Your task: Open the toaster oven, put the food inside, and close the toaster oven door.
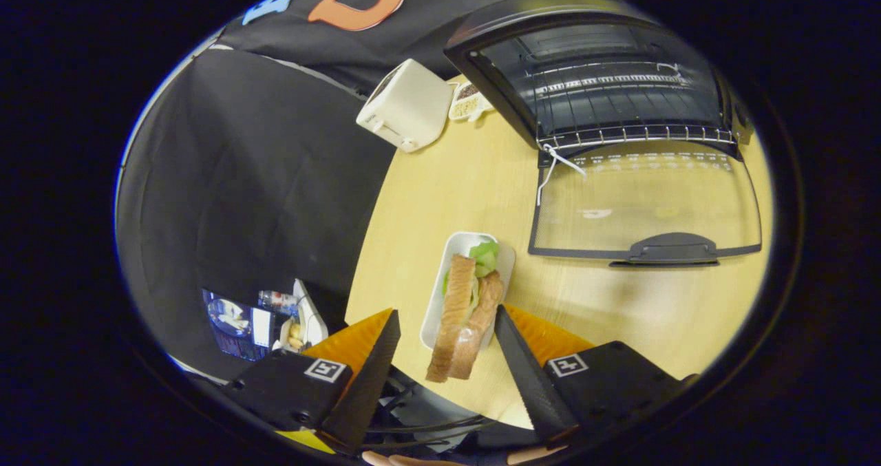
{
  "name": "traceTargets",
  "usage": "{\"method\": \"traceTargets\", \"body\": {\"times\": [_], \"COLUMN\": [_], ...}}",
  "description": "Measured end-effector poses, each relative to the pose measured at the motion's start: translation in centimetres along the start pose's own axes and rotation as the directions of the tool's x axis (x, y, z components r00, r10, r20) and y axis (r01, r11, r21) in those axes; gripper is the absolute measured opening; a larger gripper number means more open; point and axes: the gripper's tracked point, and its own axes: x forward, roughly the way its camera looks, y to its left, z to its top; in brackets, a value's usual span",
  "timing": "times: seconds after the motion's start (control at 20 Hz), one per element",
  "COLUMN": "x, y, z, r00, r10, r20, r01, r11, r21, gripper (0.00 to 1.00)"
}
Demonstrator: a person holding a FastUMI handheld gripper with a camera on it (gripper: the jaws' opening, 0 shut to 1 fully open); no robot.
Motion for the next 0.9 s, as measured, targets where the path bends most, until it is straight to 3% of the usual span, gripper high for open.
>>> {"method": "traceTargets", "body": {"times": [0.25, 0.55, 0.75, 0.9], "x": [1.2, 1.0, -0.3, -2.0], "y": [0.1, 0.5, 1.9, 4.0], "z": [-0.2, -1.2, -1.3, -1.0], "r00": [0.999, 0.999, 1.000, 0.999], "r10": [-0.023, -0.034, -0.023, 0.036], "r20": [-0.025, -0.043, -0.010, 0.028], "r01": [0.023, 0.033, 0.022, -0.034], "r11": [1.000, 0.999, 0.997, 0.997], "r21": [-0.015, -0.034, -0.074, -0.066], "gripper": [0.79, 0.40, 0.38, 0.38]}}
